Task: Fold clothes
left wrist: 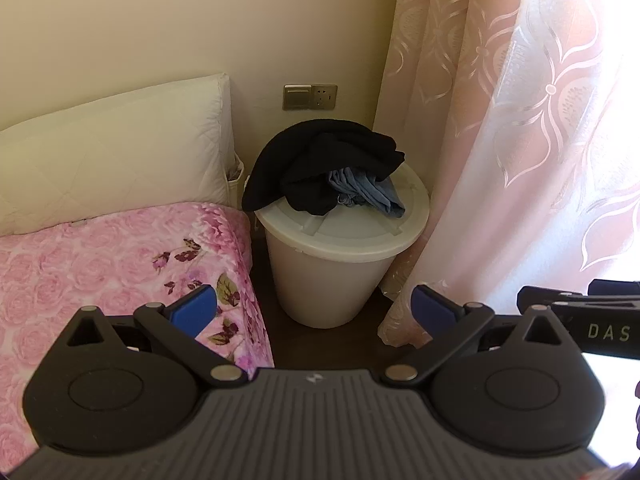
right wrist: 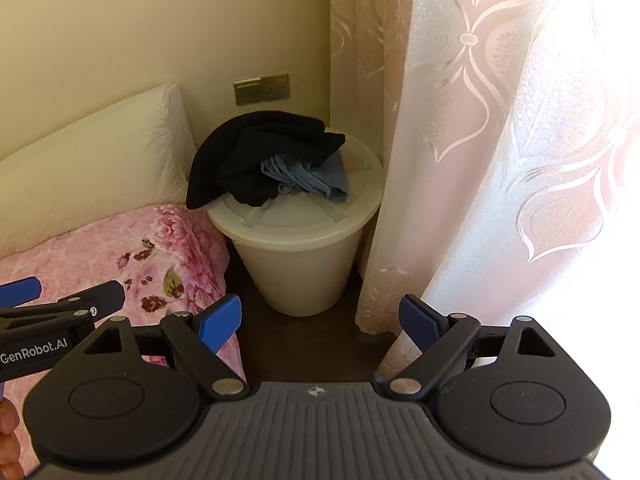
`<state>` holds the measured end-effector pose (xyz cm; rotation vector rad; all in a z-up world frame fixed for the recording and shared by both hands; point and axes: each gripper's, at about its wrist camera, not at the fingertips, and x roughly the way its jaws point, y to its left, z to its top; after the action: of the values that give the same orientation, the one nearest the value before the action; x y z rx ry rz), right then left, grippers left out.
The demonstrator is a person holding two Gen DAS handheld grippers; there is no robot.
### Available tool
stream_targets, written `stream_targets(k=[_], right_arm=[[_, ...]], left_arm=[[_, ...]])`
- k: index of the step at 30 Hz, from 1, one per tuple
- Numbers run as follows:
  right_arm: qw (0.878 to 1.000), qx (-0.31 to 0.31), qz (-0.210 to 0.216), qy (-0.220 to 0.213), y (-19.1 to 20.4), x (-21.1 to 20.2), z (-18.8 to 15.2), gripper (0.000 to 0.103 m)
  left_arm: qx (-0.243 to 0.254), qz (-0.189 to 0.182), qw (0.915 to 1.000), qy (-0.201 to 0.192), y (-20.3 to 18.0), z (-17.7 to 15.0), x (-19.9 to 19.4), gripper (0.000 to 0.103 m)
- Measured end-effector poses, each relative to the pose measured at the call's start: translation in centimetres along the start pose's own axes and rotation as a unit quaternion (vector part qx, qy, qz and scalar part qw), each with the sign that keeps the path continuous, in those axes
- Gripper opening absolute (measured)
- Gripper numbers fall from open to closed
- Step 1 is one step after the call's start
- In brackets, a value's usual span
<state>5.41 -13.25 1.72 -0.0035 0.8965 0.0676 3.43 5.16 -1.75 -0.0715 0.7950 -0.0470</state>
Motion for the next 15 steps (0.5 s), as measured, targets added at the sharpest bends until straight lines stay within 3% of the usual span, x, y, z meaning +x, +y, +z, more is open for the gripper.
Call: stream_targets(k=[15], right_arm=[[1.0, 0.006, 0.006, 0.012, 1.8, 1.4, 0.1, 0.089]], left_arm=[[0.003, 0.012, 0.9999, 0.01, 2.1, 0.6, 0.6, 0.102]])
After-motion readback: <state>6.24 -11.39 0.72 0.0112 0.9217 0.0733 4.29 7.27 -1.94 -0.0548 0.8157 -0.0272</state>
